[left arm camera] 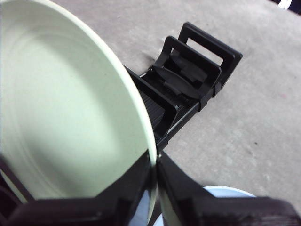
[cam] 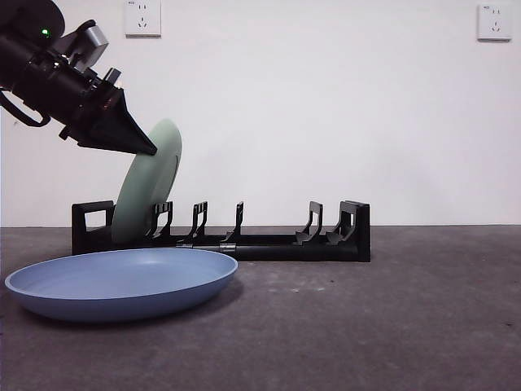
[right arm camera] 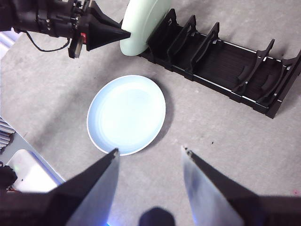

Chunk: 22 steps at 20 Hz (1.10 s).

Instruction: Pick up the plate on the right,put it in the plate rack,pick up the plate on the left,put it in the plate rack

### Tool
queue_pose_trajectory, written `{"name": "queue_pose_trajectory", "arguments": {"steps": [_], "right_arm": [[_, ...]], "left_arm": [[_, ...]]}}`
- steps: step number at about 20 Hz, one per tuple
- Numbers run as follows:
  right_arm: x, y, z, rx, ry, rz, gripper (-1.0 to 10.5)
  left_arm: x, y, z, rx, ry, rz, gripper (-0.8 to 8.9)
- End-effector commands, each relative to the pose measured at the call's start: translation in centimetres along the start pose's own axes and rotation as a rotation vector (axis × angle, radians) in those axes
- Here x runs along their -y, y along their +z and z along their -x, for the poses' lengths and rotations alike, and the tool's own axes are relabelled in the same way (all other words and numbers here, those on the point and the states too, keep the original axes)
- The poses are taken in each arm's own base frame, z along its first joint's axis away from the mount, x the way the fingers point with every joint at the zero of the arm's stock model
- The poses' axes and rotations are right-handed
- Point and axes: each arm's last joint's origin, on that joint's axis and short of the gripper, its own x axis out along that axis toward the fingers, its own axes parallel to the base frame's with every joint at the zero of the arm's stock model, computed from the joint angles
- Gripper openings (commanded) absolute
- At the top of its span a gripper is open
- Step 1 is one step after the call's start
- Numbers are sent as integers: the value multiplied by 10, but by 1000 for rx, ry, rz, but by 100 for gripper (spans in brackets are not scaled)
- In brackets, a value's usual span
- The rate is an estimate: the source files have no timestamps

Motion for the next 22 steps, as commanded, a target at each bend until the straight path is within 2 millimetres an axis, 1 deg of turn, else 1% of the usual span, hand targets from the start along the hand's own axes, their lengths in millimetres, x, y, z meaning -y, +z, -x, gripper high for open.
{"name": "queue_pose_trajectory", "arguments": {"steps": [1,2,4,5,10,13,15,17,19,22], "right_arm": [[2,-1,-5,-13,-1,7,225],[2,-1,-5,-15,-1,6,225],[2,-1,-5,-17,-1,7,225],[2,-1,-5,-18,-1,13,225],[2,-1,-5,-19,-1,15,225],[2,-1,-5,-20,-1,15,225],[2,-1,-5,-19,-1,22,225],[2,-1,-6,-20,-1,22,225],[3,0,-6,-18,-1,24,225],[3,1,-7,-10,-1,27,225]], "left_arm": [[1,-1,-4,-12,10,-32,11],[1,-1,-4,-13,8,-30,23],[1,-2,-4,-18,7,-26,133],[1,-2,-4,-20,6,-22,170],[3,-3,-3,-35,-13,-3,172],[7,1,3,-32,-14,5,196],[13,9,13,-16,-9,-8,196],[22,20,29,18,3,-36,196],[34,31,48,58,15,-68,196],[61,45,86,99,32,-121,198]]}}
